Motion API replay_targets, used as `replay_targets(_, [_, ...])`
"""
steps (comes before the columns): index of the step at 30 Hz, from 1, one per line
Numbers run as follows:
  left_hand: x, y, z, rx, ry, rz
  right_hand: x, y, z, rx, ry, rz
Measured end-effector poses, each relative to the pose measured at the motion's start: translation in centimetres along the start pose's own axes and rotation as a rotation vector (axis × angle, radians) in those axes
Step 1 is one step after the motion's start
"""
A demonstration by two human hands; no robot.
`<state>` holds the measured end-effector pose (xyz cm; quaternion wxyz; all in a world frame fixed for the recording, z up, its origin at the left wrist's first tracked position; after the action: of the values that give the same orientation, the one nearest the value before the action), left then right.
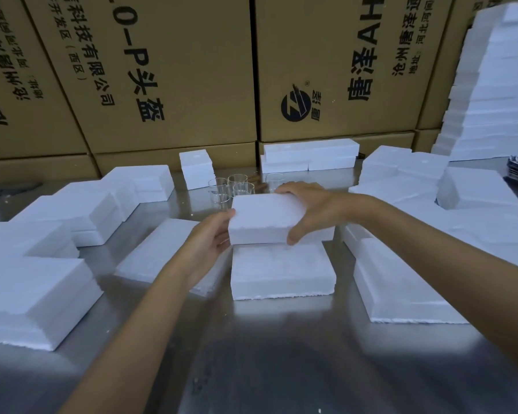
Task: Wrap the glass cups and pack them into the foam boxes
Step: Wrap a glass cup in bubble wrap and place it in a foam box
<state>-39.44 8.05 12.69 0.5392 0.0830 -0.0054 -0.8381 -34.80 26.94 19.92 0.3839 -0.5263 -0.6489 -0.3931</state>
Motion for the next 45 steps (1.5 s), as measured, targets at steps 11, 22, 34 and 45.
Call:
replay_targets(11, [-0.6, -4.5, -1.9, 0.097, -0.156, 0.234, -2.7, -6.7, 3.8, -0.136, 0.017, -0.121])
replay_targets(22, [0.6, -5.9, -3.9, 0.007, -0.194, 0.24, -2.1, -16.7, 2.3, -0.061, -0.305, 0.293])
replay_targets(34, [2.0, -5.2, -2.1, -0.095, 0.138, 0.367, -3.2, -18.5, 0.1, -0.115, -0.058, 0.348])
replay_targets(45, [-0.9, -1.5, 3.9, -0.487, -0.273, 0.307, -0.1, -4.0, -5.9, 0.056, -0.219, 0.626])
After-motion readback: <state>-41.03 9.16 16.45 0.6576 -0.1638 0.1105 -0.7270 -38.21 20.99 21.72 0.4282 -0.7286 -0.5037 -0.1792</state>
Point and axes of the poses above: each hand's wrist, its own y-axis away from the middle knuckle, its own x-axis out of the back of the hand, z = x × y, the point moved 9 cm from there along -y, towards the middle knuckle, and after that the axes turned 2 degrees about x, right-handed, at the moved point
